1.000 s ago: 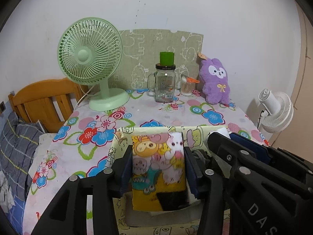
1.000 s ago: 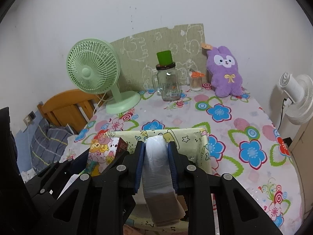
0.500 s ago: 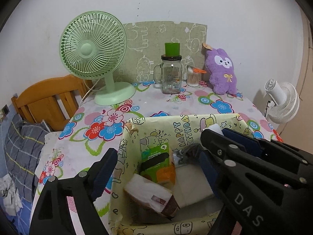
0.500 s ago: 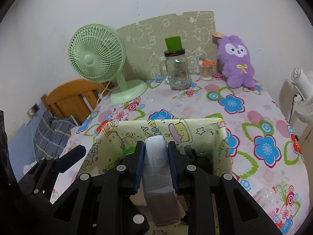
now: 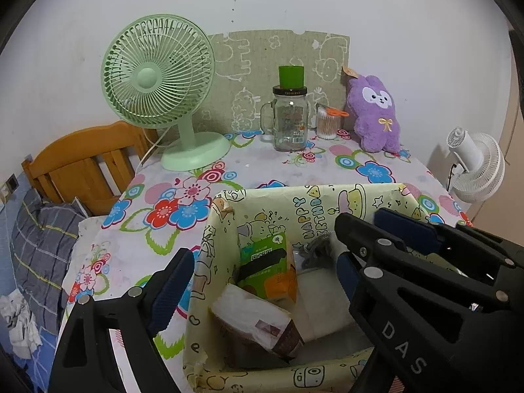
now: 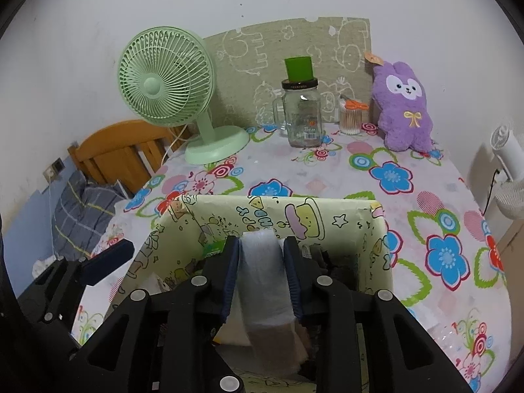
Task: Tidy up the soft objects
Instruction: 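Open the left tool to drop the yellow pack while the right tool releases the white packet, then pull both open tools back out of the basket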
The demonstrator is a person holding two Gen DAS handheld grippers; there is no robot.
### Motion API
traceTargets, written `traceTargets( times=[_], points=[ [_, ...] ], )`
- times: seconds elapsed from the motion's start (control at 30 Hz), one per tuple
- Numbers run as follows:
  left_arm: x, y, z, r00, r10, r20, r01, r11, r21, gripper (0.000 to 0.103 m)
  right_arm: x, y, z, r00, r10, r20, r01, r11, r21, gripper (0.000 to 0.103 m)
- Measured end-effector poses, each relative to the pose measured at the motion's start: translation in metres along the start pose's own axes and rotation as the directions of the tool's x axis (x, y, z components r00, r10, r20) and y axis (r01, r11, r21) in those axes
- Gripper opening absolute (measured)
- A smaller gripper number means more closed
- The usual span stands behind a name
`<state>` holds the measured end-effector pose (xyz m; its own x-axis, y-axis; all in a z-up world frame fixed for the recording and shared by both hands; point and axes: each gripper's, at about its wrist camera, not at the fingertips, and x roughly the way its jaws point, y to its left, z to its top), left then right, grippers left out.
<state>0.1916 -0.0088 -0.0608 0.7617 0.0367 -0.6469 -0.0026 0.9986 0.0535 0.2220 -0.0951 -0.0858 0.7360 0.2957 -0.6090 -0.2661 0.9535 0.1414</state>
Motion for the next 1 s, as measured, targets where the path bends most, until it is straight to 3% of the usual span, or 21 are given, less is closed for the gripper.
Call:
traceTargets(
  times=[0.17, 0.27, 0.47, 1.0],
  points=[
    [-0.006, 0.002, 0.001, 1.000, 0.004, 0.010, -0.004, 1.000, -0.018, 0.095, -0.010, -0.011, -0.002, 0.999, -0.027, 0.026, 0.026, 0.999, 0.035, 0.065],
    [-0.011, 0.000, 0.001, 1.000, -0.006, 0.020, 0.006, 1.000, -0.017, 0.099, -0.019, -0.017, -0.004, 0.999, -0.022, 0.047, 0.020, 0.998, 0.058, 0.076],
    [-0.026, -0.007, 0.001, 0.999, -0.006, 0.044, 0.006, 1.000, -0.007, 0.100, -0.039, -0.020, -0.006, 0.996, -0.040, 0.074, 0.036, 0.998, 0.058, 0.078],
    [-0.077, -0.021, -0.005, 0.993, -0.020, 0.112, 0.023, 0.999, -0.022, 0.103, -0.106, -0.023, -0.015, 0.982, -0.086, 0.165, 0.083, 0.996, 0.025, 0.096]
  ],
)
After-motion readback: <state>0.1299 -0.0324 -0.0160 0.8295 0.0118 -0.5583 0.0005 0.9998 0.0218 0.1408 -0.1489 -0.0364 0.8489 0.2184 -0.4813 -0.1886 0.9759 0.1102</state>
